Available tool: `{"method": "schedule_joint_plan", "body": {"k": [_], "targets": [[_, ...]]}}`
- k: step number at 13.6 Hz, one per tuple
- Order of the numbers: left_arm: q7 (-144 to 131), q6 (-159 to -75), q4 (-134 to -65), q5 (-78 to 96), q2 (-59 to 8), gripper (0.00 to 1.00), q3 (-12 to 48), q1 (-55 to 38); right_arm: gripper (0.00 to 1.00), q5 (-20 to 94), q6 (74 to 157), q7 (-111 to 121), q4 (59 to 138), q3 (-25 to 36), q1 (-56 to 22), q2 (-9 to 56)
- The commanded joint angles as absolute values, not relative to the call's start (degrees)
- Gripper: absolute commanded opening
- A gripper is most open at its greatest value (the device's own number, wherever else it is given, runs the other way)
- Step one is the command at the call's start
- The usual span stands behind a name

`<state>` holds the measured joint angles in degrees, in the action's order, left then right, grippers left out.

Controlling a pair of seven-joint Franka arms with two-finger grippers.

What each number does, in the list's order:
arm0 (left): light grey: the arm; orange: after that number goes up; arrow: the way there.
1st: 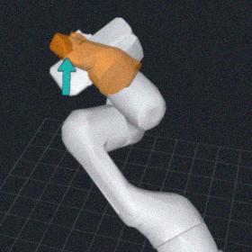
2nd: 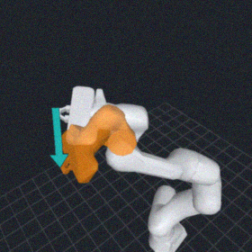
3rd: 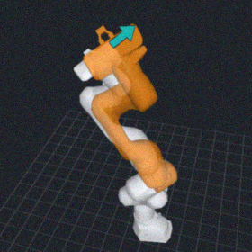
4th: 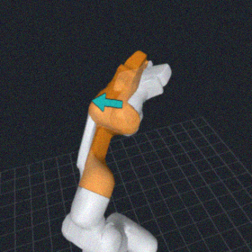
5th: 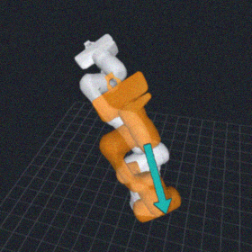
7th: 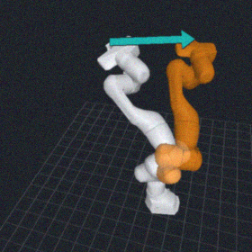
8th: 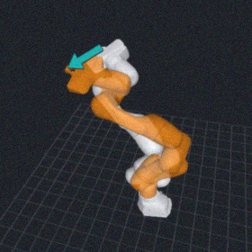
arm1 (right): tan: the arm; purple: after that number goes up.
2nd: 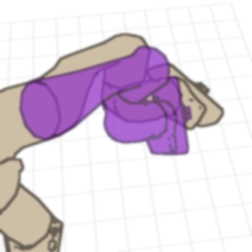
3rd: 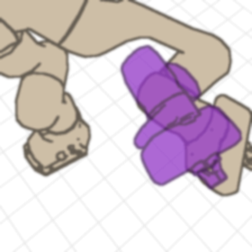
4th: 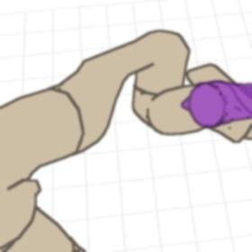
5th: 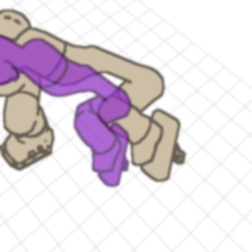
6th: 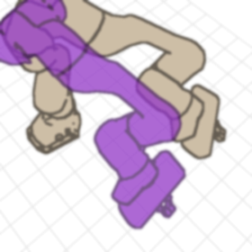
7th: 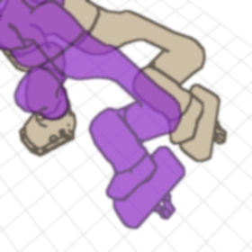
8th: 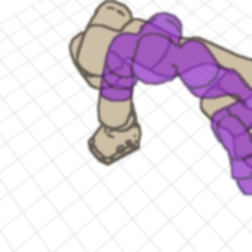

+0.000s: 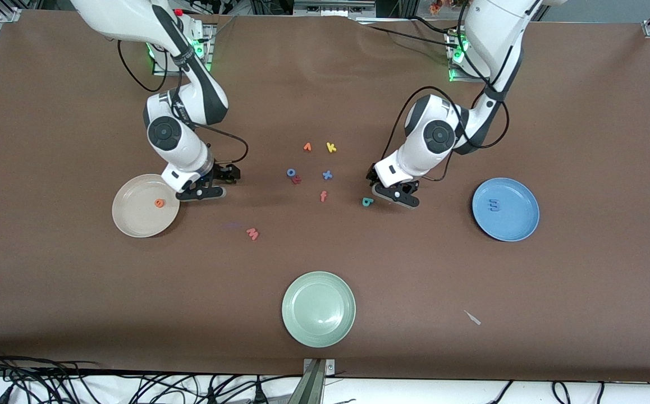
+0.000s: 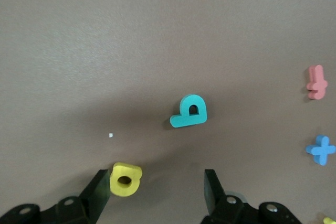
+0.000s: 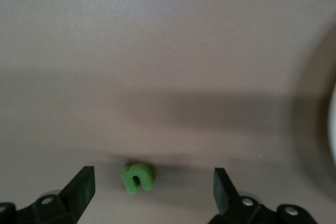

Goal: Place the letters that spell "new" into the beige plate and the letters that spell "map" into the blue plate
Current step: 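Grasp the green letter with the right gripper while the left gripper grasps the yellow letter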

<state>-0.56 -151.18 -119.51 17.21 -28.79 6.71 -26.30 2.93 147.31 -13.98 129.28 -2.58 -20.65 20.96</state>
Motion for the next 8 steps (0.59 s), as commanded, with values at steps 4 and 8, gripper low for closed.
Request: {"method": "schedule_joint_plan", "body": {"k": [4, 8], "targets": [[0.5, -151.1, -118.5, 15.0, -29.7, 0.71, 4.3, -26.6, 0.99, 3.1, 148.7, -13.4, 131.8, -4.7, -20.4, 19.9], [-0.3, -151.1, -118.7, 14.5, -30.8, 0.71, 4.3, -27.4, 0.84, 2.9, 149.3, -10.8, 131.7, -4.7, -20.3, 21.4]]}}
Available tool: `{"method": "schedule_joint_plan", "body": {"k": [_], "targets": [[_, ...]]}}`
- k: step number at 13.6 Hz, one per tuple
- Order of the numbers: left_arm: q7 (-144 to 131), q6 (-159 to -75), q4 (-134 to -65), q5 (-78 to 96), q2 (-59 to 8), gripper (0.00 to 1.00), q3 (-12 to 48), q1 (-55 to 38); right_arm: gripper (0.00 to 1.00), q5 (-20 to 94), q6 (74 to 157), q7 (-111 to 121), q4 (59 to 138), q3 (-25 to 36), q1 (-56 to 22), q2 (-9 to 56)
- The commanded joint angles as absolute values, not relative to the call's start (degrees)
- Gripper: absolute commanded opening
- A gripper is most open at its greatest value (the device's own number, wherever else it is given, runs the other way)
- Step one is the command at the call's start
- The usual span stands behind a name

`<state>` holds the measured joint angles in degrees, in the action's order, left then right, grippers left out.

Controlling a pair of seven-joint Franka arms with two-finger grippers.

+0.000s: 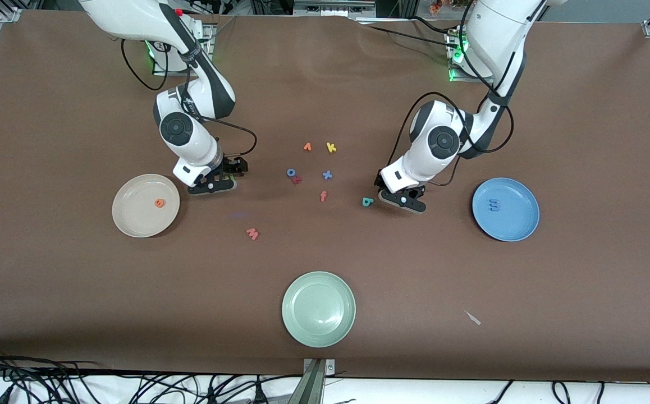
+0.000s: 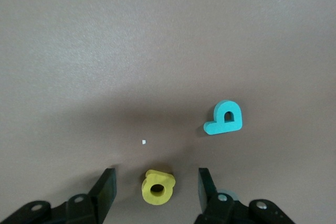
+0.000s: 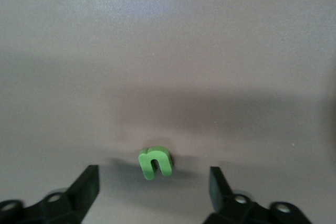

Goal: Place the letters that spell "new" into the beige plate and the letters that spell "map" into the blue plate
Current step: 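Grasp the green letter with the right gripper while the left gripper grasps the yellow letter, then drop the green letter on the white plate while the left gripper drops yellow on blue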

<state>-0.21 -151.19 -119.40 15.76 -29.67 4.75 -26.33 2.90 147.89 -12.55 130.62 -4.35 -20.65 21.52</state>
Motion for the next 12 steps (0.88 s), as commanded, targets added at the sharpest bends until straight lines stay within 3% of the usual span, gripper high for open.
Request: {"method": "schedule_joint_plan", "body": {"k": [1, 2, 4, 5, 10, 12], "targets": [[-0.3, -151.1, -118.7, 14.4, -30.8, 0.68, 4.3, -27.5, 0.81, 3.0, 149.4, -10.8, 131.6, -4.7, -20.3, 21.4], [-0.3, -151.1, -118.9, 14.3, -30.9, 0.61, 4.3, -27.5, 0.79, 3.0, 149.4, -10.8, 131.6, -4.7, -20.3, 21.5], [0.4, -151.1, -119.6, 14.2, -30.9, 0.31, 4.3, -27.6, 0.73, 3.0, 149.5, -10.8, 131.5, -4.7, -20.3, 22.0], [0.5, -151.1, -119.8, 14.2, -30.8, 0.21, 4.2, -27.5, 0.68, 3.0, 150.0, -10.8, 131.5, -4.7, -20.3, 22.0], [1.8, -150.6, -119.8, 14.2, -29.5, 0.13, 3.9, -26.3, 0.54, 3.0, 151.0, -10.8, 131.3, -4.7, -20.3, 22.7], [8.5, -148.2, -120.1, 14.1, -26.4, 0.13, 3.9, -19.5, 0.46, 3.1, 151.0, -10.8, 131.3, -4.7, -20.3, 22.7]]}}
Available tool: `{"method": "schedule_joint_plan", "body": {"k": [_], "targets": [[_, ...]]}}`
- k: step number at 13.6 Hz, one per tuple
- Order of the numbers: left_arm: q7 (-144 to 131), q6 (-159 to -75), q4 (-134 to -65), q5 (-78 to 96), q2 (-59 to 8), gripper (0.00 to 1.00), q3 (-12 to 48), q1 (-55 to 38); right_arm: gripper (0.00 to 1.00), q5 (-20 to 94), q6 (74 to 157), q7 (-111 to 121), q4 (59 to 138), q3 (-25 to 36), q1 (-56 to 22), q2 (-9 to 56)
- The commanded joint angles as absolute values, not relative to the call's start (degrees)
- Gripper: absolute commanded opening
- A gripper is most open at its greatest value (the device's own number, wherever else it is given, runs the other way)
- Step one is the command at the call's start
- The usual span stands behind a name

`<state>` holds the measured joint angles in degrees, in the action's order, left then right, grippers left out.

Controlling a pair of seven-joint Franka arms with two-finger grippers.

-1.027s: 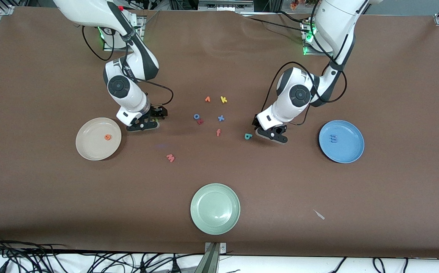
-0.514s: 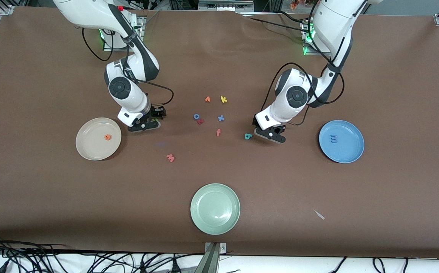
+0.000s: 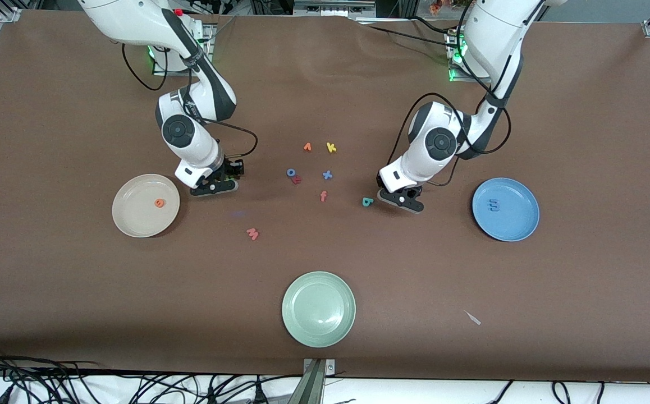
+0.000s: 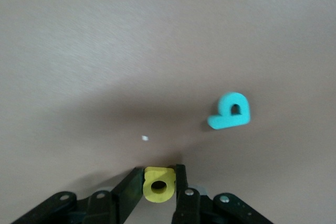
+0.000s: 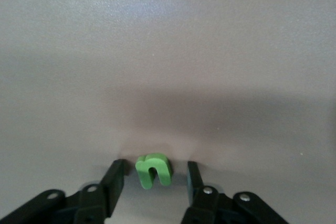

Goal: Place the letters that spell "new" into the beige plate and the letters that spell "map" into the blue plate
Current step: 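Drop the green letter on the white plate while the left gripper drops yellow on blue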

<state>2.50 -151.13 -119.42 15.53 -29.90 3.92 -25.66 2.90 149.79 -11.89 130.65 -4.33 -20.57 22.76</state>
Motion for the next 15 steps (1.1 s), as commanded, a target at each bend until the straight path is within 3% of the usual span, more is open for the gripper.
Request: {"method": "schedule_joint_plan", "body": {"k": [1, 5, 8, 10, 11, 12, 15], "targets": [[13.5, -144.8, -120.1, 14.1, -24.6, 0.13, 4.0, -14.6, 0.38, 3.1, 151.0, -10.9, 131.4, -4.7, -20.3, 22.7], [34.5, -136.6, -120.4, 14.1, -20.8, 0.13, 3.9, 0.3, 0.2, 3.3, 150.9, -11.7, 131.2, -4.7, -20.3, 22.5], [40.6, -136.0, -120.4, 14.1, -20.8, 0.17, 2.3, 3.4, 0.15, 3.5, 149.9, -12.6, 129.9, -4.2, -20.1, 21.8], [41.2, -136.1, -120.6, 14.2, -21.4, 0.35, 1.8, 3.6, 0.15, 3.5, 143.5, -13.0, 126.2, -3.2, -19.8, 21.4], [41.2, -136.1, -120.6, 14.2, -21.4, 0.64, 1.8, 3.6, 0.15, 3.4, 138.2, -12.7, 123.2, -1.5, -19.8, 21.2], [41.0, -136.1, -120.5, 14.2, -21.4, 0.78, 1.8, 3.6, 0.15, 3.4, 133.6, -11.9, 120.2, -0.4, -19.8, 21.3], [39.0, -136.6, -119.8, 14.8, -22.1, 0.78, 2.1, 1.8, 0.15, 3.4, 126.5, -4.8, 115.1, 3.9, -18.9, 21.5]]}}
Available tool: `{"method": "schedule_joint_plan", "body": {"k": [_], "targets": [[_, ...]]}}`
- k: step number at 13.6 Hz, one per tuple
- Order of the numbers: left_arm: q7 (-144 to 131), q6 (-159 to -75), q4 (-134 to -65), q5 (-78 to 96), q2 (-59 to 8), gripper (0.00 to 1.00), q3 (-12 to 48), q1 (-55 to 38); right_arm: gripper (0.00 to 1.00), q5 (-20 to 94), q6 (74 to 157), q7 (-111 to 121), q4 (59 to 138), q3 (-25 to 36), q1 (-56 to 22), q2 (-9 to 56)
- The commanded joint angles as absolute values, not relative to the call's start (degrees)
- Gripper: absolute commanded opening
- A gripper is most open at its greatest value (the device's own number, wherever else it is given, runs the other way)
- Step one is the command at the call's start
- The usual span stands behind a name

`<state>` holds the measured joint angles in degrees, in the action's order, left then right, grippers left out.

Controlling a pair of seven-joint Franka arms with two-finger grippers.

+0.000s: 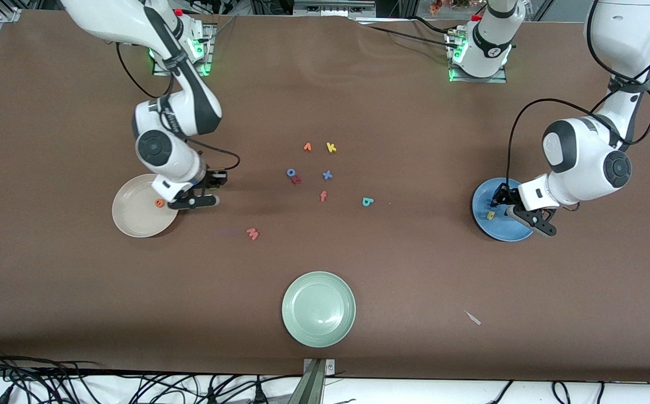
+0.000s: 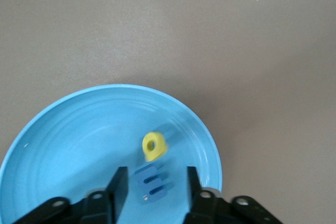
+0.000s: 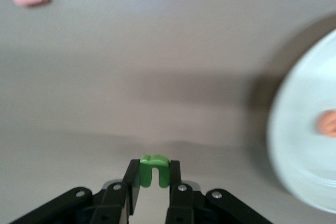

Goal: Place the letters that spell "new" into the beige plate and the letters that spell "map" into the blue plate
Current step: 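Drop the green letter on the white plate while the left gripper drops yellow on blue, then grasp the teal letter with the left gripper while the right gripper reaches the pink letter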

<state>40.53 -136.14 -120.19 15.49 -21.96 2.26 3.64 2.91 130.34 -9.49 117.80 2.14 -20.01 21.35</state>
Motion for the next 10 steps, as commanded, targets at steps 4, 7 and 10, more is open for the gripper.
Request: {"method": "schedule_joint_plan", "body": {"k": [4, 7, 10], "targets": [[18.6, -139.6, -118.4, 16.2, -23.7, 0.77, 2.3, -12.4, 0.15, 3.2, 127.1, 6.4, 114.7, 4.7, -12.1, 23.1], [5.8, -141.8, -115.6, 16.2, -26.5, 0.78, 2.3, -21.5, 0.32, 3.3, 127.3, 10.9, 112.8, 4.7, -9.6, 25.4], [-3.9, -142.9, -110.4, 16.1, -31.0, 0.78, 2.3, -28.0, 1.0, 3.3, 126.9, 11.1, 111.7, 4.4, -9.4, 25.6]]}}
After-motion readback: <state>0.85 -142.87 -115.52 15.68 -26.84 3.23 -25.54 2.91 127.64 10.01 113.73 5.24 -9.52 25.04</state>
